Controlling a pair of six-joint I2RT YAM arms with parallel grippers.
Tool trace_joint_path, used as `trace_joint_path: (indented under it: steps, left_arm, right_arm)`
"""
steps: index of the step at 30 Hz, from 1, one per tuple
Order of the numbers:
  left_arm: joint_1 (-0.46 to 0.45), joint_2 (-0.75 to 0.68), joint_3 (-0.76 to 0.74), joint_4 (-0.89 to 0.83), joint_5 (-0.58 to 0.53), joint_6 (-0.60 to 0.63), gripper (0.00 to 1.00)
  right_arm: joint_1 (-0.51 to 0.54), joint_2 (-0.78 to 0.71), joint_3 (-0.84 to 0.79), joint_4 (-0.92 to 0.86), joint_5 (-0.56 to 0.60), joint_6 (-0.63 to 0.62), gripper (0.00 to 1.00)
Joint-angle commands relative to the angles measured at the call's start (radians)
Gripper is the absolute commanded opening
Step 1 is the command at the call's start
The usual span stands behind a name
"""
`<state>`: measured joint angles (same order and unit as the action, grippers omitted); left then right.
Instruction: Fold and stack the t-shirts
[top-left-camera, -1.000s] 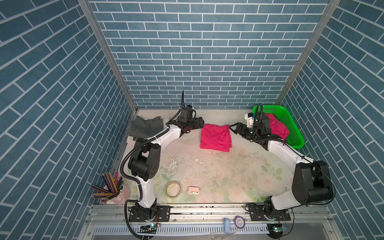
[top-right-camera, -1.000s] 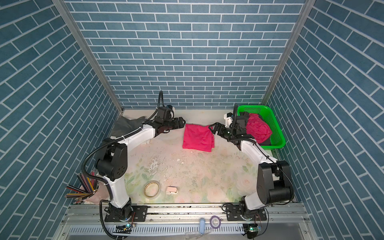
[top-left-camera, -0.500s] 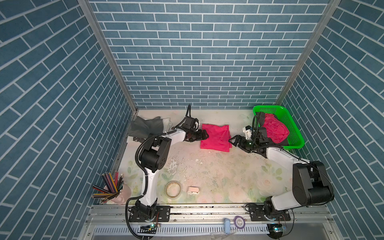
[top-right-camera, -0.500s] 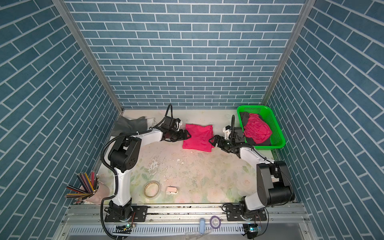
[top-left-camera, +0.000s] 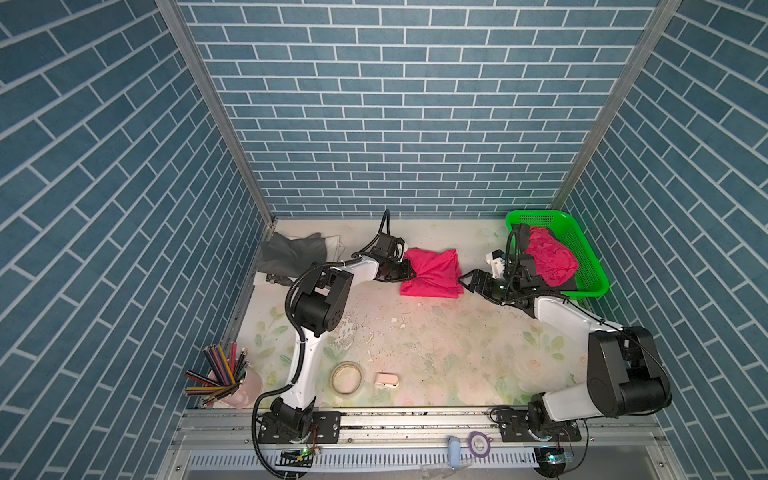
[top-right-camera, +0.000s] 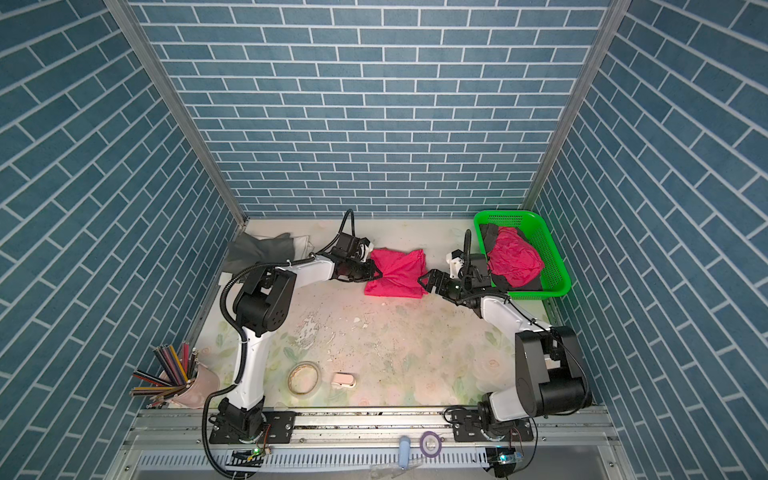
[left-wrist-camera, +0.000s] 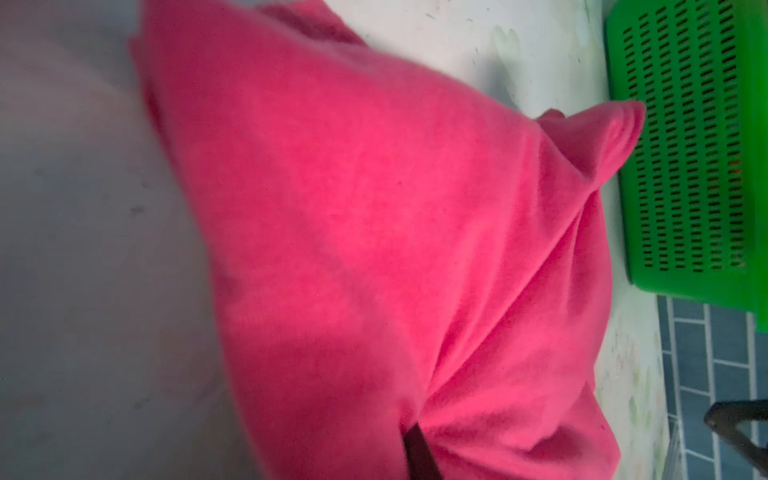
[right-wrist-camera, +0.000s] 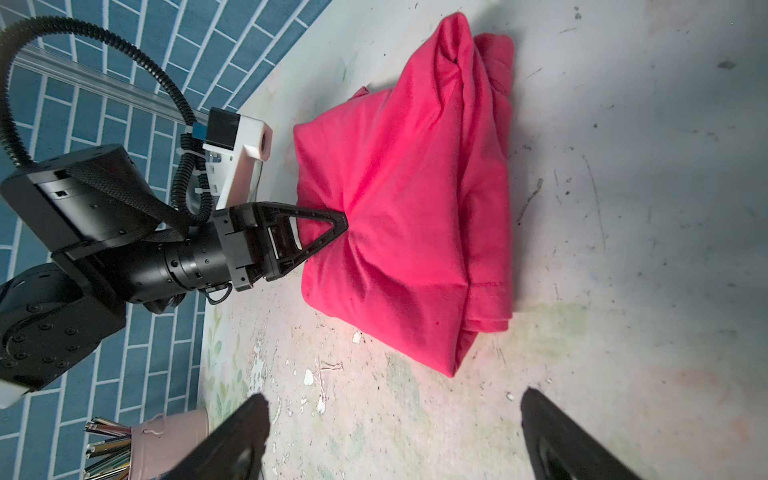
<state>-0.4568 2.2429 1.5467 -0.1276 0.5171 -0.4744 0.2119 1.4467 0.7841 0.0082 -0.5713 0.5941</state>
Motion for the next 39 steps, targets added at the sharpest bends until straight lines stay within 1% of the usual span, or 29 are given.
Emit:
trace_joint_path:
  steps: [1,2,7,10,13,14,16,18,21,23,25,30,34,39]
  left_arm:
    - [-0.006,-0.005,0.043,-0.122,-0.067,0.071,0.03]
    - [-0.006,-0.015,0.072,-0.166,-0.091,0.099,0.00]
    - [-0.006,-0.069,0.227,-0.397,-0.261,0.239,0.00]
    - [-0.007,-0.082,0.308,-0.554,-0.446,0.337,0.00]
    - [-0.006,-0.113,0.329,-0.642,-0.664,0.443,0.00]
    - [-0.003,-0.129,0.324,-0.653,-0.738,0.478,0.00]
    - [0.000,-0.164,0.297,-0.650,-0.845,0.546,0.00]
    - [0.007,-0.209,0.251,-0.620,-0.894,0.634,0.00]
    - [0.020,-0.300,0.134,-0.519,-0.956,0.793,0.00]
    - [0.038,-0.363,0.059,-0.449,-0.969,0.870,0.00]
    - [0.075,-0.424,0.011,-0.391,-0.939,0.912,0.00]
    - [0.215,-0.495,0.031,-0.386,-0.786,0.914,0.00]
    - [0.318,-0.493,0.059,-0.394,-0.698,0.924,0.00]
    - [0.420,-0.455,0.087,-0.404,-0.572,0.913,0.00]
  right_arm:
    - [-0.006,-0.032,-0.009,0.002,0.000,-0.034,0.94]
    - [-0.006,-0.033,-0.008,0.000,0.003,-0.035,0.93]
    - [0.015,-0.026,0.017,-0.025,0.054,-0.053,0.93]
    - [0.064,-0.006,0.043,-0.026,0.085,-0.069,0.94]
    - [0.128,0.025,0.075,-0.011,0.116,-0.080,0.94]
    - [0.148,0.037,0.083,0.004,0.117,-0.079,0.94]
    - [0.180,0.063,0.095,0.044,0.112,-0.072,0.95]
    - [0.211,0.094,0.114,0.074,0.106,-0.065,0.96]
    - [0.266,0.143,0.173,0.084,0.124,-0.073,0.98]
    - [0.303,0.171,0.214,0.089,0.138,-0.088,0.98]
    - [0.343,0.204,0.261,0.082,0.150,-0.104,0.98]
    - [0.401,0.292,0.367,0.058,0.141,-0.105,0.98]
    - [0.424,0.339,0.412,0.056,0.136,-0.090,0.98]
    - [0.438,0.379,0.466,0.035,0.124,-0.080,0.98]
